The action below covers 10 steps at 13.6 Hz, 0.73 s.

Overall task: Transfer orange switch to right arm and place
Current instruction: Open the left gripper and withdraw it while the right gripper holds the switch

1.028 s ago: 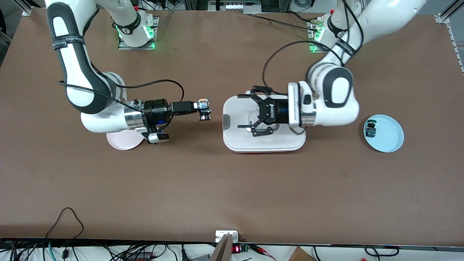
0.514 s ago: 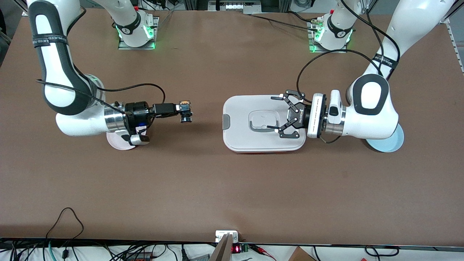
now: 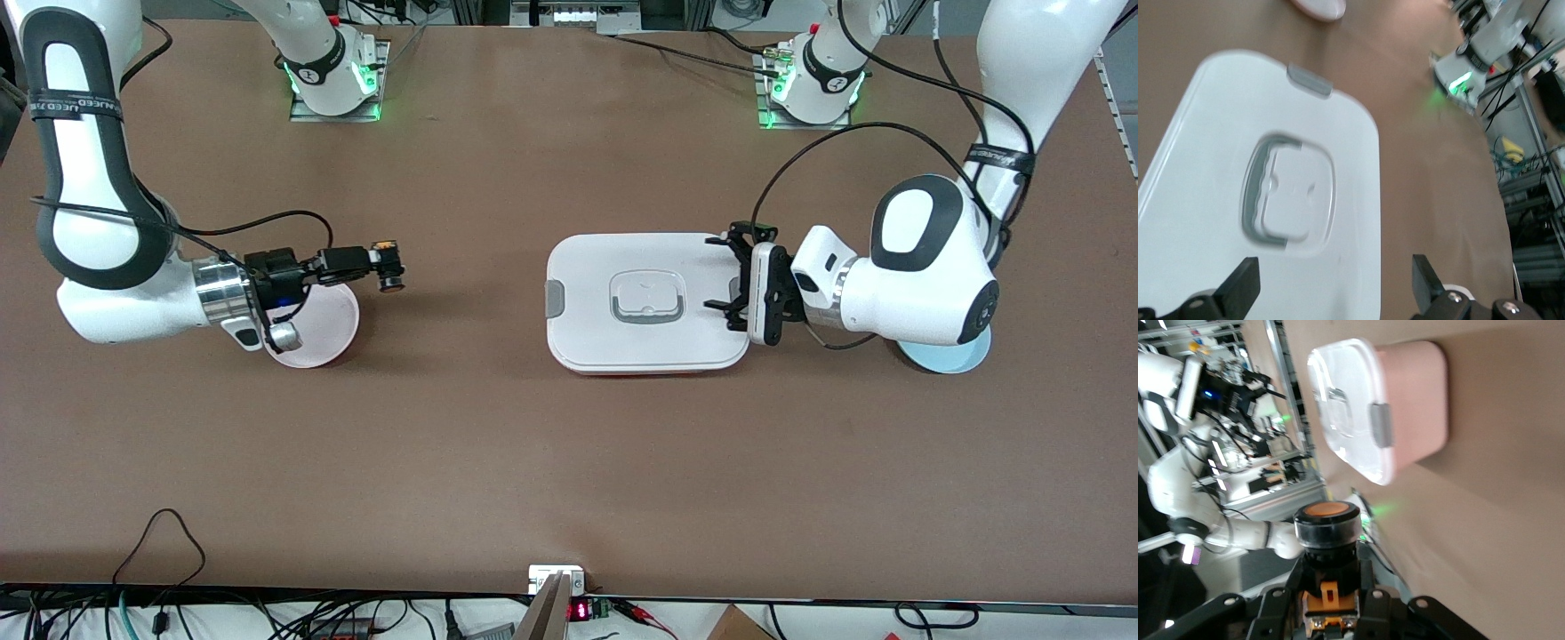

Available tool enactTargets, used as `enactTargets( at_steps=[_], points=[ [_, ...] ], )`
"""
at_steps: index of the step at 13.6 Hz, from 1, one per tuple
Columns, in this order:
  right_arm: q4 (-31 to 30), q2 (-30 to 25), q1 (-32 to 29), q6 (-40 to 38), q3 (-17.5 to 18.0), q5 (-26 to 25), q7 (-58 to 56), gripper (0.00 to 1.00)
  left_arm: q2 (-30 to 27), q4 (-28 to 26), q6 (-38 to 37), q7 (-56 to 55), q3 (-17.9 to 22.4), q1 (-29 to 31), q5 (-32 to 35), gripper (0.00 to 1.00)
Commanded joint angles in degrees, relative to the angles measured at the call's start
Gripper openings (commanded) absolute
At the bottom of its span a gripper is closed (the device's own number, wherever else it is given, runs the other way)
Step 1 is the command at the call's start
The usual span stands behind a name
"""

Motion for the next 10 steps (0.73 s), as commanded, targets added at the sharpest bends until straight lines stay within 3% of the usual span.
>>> enactTargets(
  at_steps=[1,7,10],
  points=[
    [0.0,-1.0,-1.3,-0.8,0.6,-9.7,-6.3,0.0,-0.6,3.7,-7.1,-10.8,-0.6,0.1,11.7,1.0],
    [0.1,-1.0,-2.7,2.1,0.7,-34.0,-22.9,0.0,-0.7,9.7,-20.6,-37.6,-1.3,-3.0,30.8,1.0],
    [0.0,-1.0,-2.7,5.8,0.9,-42.7,-28.5,0.0,-0.7,14.9,-25.7,-50.0,-1.3,-4.5,35.0,1.0]
  ],
)
